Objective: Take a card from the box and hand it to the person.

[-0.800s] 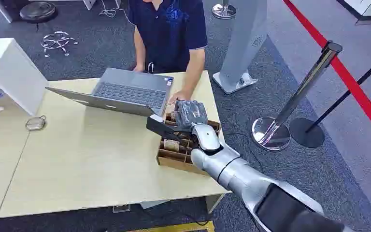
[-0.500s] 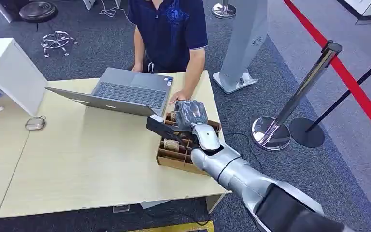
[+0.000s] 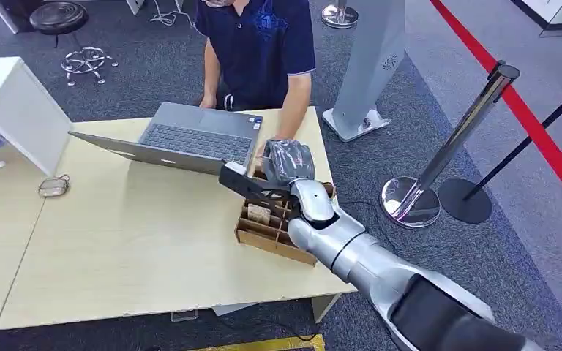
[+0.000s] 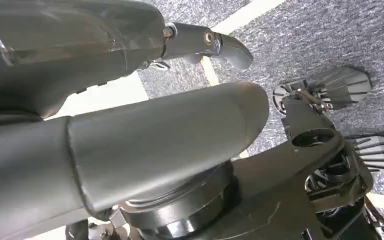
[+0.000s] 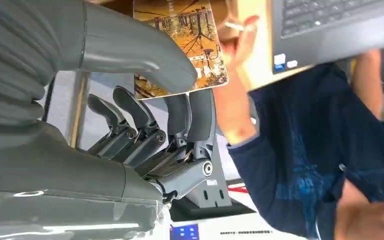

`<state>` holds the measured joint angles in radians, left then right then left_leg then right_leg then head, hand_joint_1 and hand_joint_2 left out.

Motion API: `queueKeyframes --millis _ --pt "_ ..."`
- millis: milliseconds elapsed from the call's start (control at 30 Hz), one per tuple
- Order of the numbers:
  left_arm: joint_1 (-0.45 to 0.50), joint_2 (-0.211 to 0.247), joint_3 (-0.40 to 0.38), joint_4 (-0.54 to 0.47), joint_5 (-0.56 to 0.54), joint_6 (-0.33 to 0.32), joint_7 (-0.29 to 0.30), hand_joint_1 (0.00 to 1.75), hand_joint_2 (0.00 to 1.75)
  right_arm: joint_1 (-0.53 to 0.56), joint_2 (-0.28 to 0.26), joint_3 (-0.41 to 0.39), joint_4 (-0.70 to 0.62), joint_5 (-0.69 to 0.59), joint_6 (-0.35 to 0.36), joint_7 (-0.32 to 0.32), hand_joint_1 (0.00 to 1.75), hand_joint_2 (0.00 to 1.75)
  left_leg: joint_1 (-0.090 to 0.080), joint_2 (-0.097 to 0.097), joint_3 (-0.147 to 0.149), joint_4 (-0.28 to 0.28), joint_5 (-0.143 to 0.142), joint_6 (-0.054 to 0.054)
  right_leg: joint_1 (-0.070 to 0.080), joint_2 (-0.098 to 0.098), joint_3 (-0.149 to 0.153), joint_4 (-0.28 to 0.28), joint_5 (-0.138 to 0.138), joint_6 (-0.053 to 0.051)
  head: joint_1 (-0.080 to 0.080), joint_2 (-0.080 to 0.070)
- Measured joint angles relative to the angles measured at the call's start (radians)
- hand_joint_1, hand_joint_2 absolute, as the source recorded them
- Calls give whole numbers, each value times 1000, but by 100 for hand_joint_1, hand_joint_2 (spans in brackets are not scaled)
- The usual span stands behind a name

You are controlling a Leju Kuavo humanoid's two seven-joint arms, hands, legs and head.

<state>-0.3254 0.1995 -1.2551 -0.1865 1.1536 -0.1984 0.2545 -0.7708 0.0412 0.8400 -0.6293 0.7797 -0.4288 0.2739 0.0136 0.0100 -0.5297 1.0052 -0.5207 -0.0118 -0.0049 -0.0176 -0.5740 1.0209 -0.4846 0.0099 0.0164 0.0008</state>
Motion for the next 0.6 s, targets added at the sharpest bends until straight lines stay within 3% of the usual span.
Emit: queueKeyframes --millis 600 --pt "12 6 0 0 6 0 -8 0 0 2 -40 -4 -121 6 27 30 157 175 0 0 0 0 0 0 0 0 0 0 0 0 0 0"
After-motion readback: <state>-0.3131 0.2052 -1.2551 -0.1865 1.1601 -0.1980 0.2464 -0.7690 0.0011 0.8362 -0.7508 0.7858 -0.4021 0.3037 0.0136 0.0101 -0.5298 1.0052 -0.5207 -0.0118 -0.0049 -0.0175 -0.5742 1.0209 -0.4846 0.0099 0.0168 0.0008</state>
